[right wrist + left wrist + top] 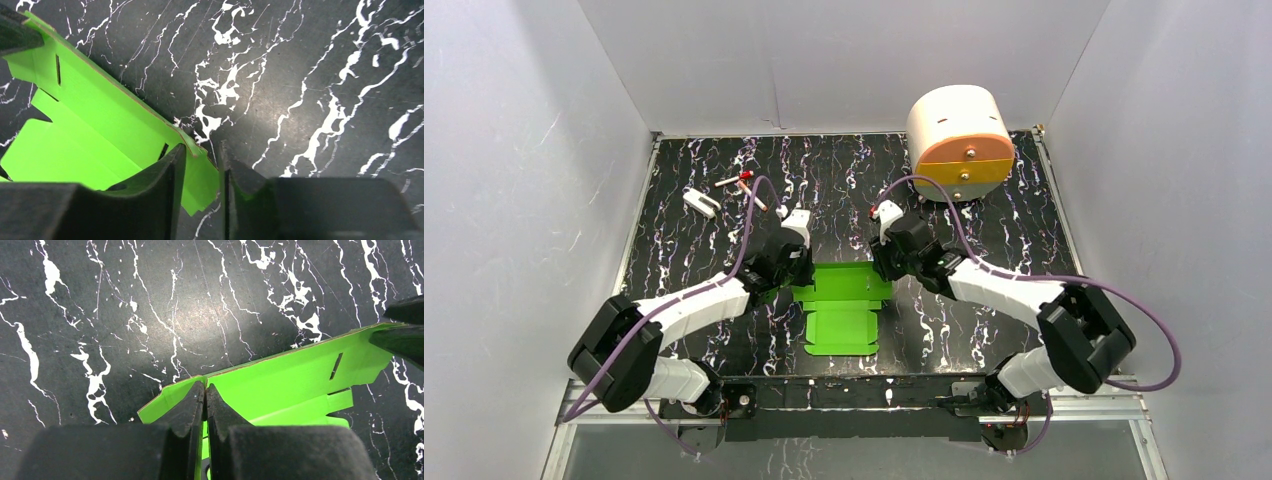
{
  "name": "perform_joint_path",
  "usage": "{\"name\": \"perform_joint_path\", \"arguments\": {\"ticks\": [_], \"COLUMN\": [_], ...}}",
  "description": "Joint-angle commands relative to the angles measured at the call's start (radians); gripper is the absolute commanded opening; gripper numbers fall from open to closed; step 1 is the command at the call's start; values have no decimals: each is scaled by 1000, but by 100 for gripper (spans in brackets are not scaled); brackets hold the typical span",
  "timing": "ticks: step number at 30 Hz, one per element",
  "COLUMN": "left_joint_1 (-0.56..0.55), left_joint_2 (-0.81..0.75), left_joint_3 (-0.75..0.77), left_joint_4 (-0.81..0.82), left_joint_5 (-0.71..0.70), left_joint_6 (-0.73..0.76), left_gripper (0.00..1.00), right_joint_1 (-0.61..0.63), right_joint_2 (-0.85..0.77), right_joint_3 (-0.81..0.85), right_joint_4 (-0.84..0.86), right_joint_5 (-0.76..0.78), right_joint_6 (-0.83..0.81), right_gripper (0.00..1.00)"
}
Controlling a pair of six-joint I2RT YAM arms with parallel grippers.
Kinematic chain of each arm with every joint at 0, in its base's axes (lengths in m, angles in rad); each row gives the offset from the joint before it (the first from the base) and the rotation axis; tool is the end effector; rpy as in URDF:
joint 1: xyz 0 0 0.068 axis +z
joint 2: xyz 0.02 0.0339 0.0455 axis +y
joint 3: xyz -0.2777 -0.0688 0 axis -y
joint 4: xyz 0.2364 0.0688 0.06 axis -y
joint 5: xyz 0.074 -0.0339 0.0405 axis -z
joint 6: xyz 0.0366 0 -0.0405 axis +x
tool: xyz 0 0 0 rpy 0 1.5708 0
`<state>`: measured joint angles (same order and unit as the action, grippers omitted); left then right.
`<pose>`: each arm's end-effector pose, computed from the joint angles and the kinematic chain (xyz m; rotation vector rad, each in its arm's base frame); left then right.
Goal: Fold the paper box
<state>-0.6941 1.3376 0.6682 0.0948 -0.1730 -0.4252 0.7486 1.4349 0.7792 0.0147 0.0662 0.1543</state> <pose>0.2122 -0.1684 0.2242 0.1895 2.1643 -0.4671 0.2177 0.1990 0.2260 -0.6212 2.1559 0.4240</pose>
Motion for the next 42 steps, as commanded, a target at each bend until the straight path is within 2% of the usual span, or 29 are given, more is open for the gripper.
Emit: {"name": "perform_joint_path", "arguments": {"ticks": [1,4,9,13,20,33,38,42], "left_joint_1": [-2,-2,-2,-2,-2,-2,-2,-2], "left_joint_2": [-47,-61,-86,-73,-45,-43,-39,-39], "left_joint_3": [-1,4,15,35,55,42,41,41], "left_joint_4": [51,25,-14,-40,-59,-55,-54,-53], "left_joint_5": [-17,-15,8,22,25,41,37,32], "left_joint_6": [76,118,161,171,186,194,194,191], "left_gripper": [0,0,0,0,0,0,0,0], "right_joint_1": [1,0,0,0,0,-3,-7,-10], "right_joint_2": [-109,-167,-174,-121,-53,67,83,69], "right_joint_3": [-16,-8,55,104,147,195,206,196], "right_joint_4": [45,15,-74,-119,-112,-98,-112,-103], "right_joint_5": [23,-9,-125,-188,-181,-206,-201,-203], "right_joint_6": [-128,-212,-331,-407,-495,-568,-575,-569], "right_gripper": [42,49,55,56,55,39,28,12]}}
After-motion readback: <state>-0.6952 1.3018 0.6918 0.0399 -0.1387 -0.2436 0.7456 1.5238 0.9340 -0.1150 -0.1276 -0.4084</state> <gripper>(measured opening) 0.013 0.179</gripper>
